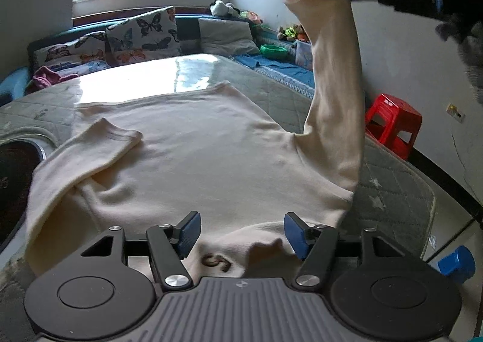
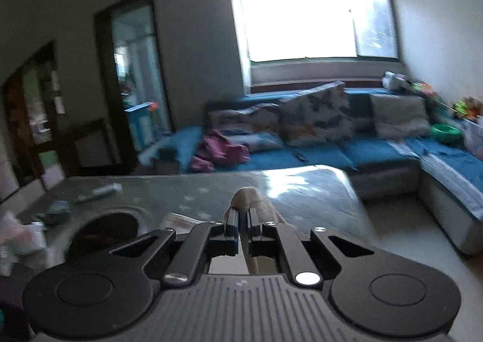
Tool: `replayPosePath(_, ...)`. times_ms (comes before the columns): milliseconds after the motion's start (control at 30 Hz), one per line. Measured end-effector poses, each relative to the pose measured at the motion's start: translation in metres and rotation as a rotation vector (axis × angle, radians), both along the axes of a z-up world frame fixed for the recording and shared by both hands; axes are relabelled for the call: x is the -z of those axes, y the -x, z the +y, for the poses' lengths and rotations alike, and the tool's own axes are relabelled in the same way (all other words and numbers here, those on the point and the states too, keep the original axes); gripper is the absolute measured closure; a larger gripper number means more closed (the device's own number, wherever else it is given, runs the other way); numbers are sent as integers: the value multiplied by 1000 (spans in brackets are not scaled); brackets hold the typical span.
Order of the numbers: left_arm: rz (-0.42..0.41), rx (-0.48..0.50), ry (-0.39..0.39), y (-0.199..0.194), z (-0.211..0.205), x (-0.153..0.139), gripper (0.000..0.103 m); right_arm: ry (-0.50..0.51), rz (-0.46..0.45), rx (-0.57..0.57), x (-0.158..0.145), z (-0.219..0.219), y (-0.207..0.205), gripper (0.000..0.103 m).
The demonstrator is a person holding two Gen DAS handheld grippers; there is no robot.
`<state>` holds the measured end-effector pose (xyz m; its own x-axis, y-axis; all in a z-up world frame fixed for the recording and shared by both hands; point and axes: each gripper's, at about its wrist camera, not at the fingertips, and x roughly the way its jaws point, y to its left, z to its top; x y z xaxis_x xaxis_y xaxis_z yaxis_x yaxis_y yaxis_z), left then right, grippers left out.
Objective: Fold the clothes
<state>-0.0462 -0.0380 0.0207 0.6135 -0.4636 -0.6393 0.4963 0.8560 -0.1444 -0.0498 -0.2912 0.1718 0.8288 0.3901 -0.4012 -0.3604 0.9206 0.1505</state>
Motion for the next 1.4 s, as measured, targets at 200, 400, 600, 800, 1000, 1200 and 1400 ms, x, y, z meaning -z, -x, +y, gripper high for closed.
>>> replayPosePath(200, -3, -47, -3, 2, 17, -2, 38, 4, 21, -171, 17, 55, 2, 95)
replayPosePath(400, -1, -75, -13, 5, 28, -4, 37, 55, 84, -210, 47, 58, 3, 83)
replayPosePath(600, -28, -112, -4, 4, 34, -17, 37, 254, 169, -175, 98, 39, 5, 77)
replayPosePath(800, -60, -97, 10, -7, 25, -27, 38, 259, 271, -117, 146, 13, 13, 77)
replayPosePath(1000, -7, -80, -1, -35, 14, -9, 44, 232, 214, -119, 132, 16, 8, 77)
replayPosePath(1200, 29, -99, 3, -51, 19, -1, 55, 197, 204, -134, 137, 29, -27, 77)
replayPosePath(1400, 19, -119, 15, -60, 28, -9, 57, 196, 226, -118, 152, 29, -34, 77)
